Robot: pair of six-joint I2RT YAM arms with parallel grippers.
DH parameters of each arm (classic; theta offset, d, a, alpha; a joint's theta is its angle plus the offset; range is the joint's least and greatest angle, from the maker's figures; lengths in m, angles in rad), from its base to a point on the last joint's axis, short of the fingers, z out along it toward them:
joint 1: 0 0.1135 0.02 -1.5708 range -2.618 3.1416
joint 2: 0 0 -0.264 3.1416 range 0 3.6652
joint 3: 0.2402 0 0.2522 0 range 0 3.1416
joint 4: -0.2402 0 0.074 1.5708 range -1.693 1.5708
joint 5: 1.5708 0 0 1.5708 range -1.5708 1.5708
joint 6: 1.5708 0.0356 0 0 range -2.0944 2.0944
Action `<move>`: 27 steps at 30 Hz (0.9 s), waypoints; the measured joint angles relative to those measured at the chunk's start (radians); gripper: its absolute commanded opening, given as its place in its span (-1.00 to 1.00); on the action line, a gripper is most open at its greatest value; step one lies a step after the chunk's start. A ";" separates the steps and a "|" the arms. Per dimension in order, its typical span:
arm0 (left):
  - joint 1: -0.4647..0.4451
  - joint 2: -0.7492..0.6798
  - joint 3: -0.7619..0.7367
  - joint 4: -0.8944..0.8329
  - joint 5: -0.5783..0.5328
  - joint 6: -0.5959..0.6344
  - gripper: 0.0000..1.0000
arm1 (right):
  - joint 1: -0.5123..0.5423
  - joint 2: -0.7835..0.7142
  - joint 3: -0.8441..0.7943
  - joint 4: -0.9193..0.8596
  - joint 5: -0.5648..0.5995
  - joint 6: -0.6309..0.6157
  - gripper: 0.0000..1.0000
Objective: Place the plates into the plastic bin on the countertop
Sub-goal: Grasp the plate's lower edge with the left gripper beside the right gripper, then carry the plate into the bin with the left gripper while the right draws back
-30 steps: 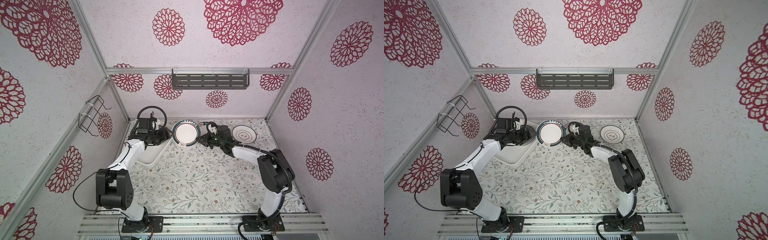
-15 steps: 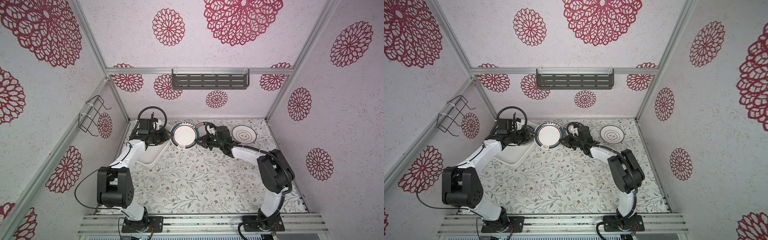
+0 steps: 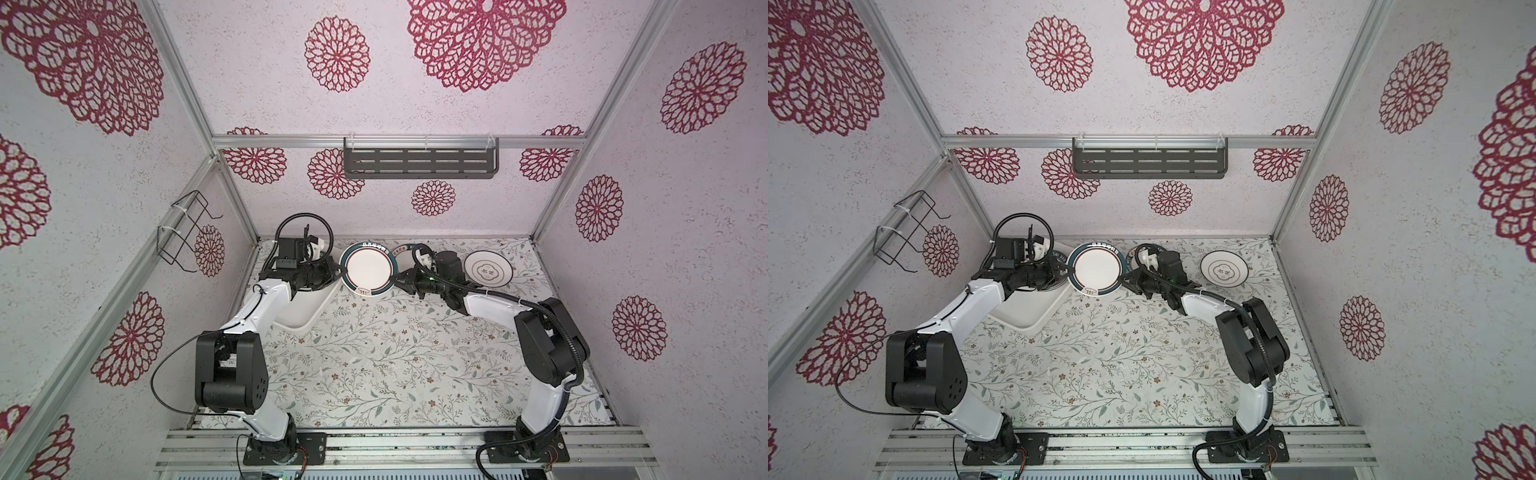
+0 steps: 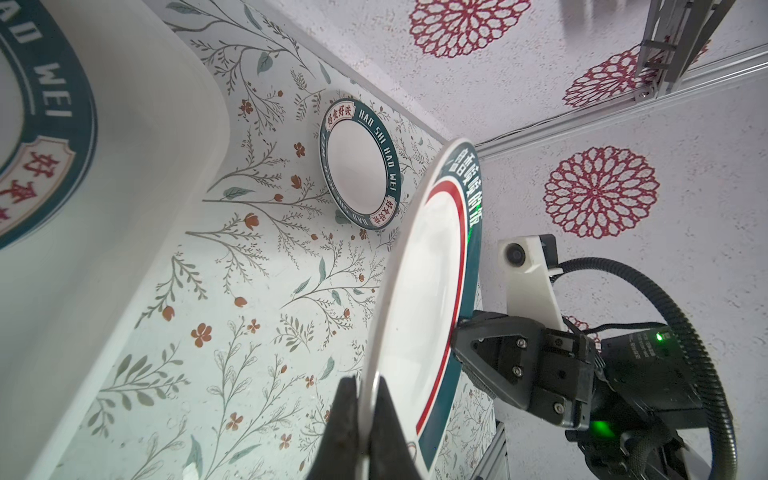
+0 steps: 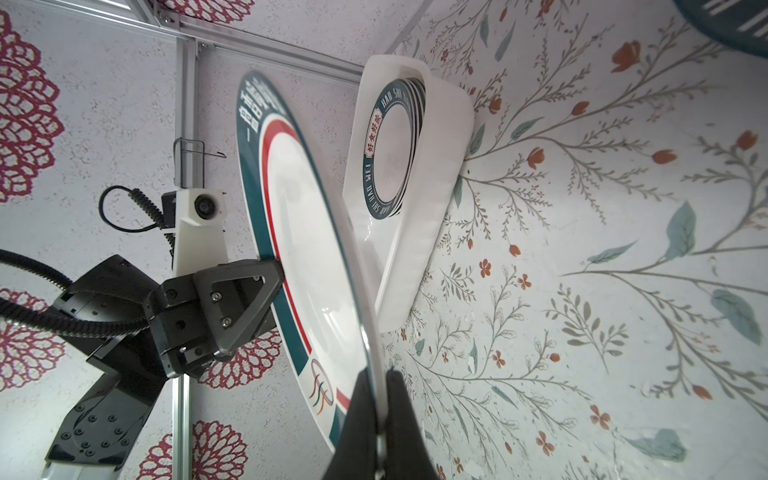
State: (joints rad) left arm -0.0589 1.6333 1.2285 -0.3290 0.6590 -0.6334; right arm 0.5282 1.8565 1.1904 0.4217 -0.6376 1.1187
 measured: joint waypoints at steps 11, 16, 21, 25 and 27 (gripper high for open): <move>0.000 0.002 -0.019 0.000 -0.018 -0.015 -1.00 | 0.013 -0.031 -0.038 0.070 0.014 -0.030 0.74; 0.001 0.002 -0.021 0.000 -0.019 -0.015 -1.00 | 0.014 -0.097 -0.078 0.048 0.074 -0.074 0.93; 0.003 0.002 -0.021 0.000 -0.020 -0.015 -1.00 | 0.014 -0.162 -0.088 -0.029 0.156 -0.133 0.98; 0.010 0.002 -0.021 0.000 -0.021 -0.015 -1.00 | 0.014 -0.225 -0.089 -0.122 0.246 -0.190 0.98; 0.017 0.002 -0.021 0.000 -0.021 -0.015 -1.00 | 0.014 -0.265 -0.095 -0.174 0.306 -0.223 0.98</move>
State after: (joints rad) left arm -0.0418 1.6348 1.2072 -0.3290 0.6376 -0.6483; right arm 0.5426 1.5917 1.0954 0.2474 -0.3313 0.8955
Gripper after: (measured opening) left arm 0.070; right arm 0.989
